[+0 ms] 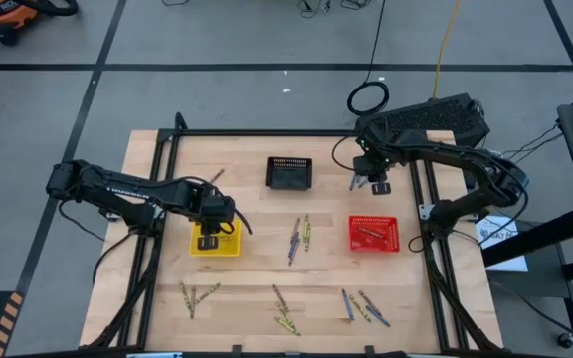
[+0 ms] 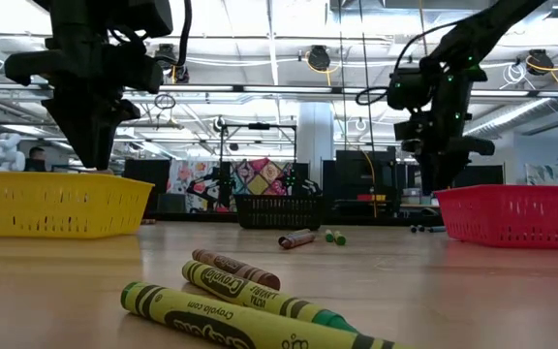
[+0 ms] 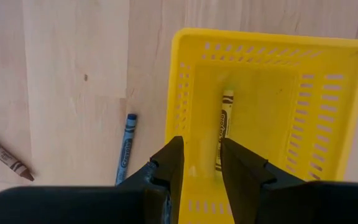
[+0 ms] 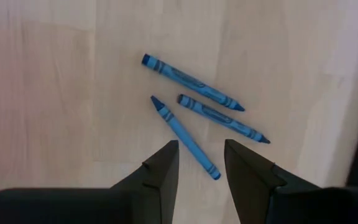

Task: Sort crayons
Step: Put the blue crayon into the black bin

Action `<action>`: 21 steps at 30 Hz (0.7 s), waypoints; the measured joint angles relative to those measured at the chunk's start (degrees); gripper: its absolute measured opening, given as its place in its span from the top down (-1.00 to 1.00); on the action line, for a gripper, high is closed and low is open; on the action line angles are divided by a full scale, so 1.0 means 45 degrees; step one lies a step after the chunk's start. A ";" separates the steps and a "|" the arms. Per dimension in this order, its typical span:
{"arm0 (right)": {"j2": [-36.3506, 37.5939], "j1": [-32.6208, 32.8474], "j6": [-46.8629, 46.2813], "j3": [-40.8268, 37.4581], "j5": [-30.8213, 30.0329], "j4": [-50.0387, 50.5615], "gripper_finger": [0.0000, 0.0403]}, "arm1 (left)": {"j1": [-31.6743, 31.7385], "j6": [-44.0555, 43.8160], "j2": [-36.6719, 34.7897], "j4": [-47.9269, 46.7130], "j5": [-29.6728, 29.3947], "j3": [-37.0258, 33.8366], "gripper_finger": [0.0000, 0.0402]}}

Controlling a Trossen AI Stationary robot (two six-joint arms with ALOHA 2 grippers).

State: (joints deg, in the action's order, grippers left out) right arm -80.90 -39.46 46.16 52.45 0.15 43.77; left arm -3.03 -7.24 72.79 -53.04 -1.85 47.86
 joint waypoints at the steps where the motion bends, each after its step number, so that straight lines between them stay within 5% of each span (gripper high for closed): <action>1: -0.0129 0.0000 0.0025 0.0000 0.0009 0.0004 0.42 | 0.0000 -0.0001 0.0000 -0.0001 0.0000 0.0000 0.50; 21: -0.1799 -0.0226 0.0474 0.0000 -0.0383 -0.0344 0.42 | 0.0000 0.0004 0.0000 0.0022 0.0005 0.0000 0.50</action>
State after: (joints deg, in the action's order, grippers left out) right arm -89.00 -40.48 48.29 52.45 -1.58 42.23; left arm -3.03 -7.22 72.79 -52.94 -1.83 47.86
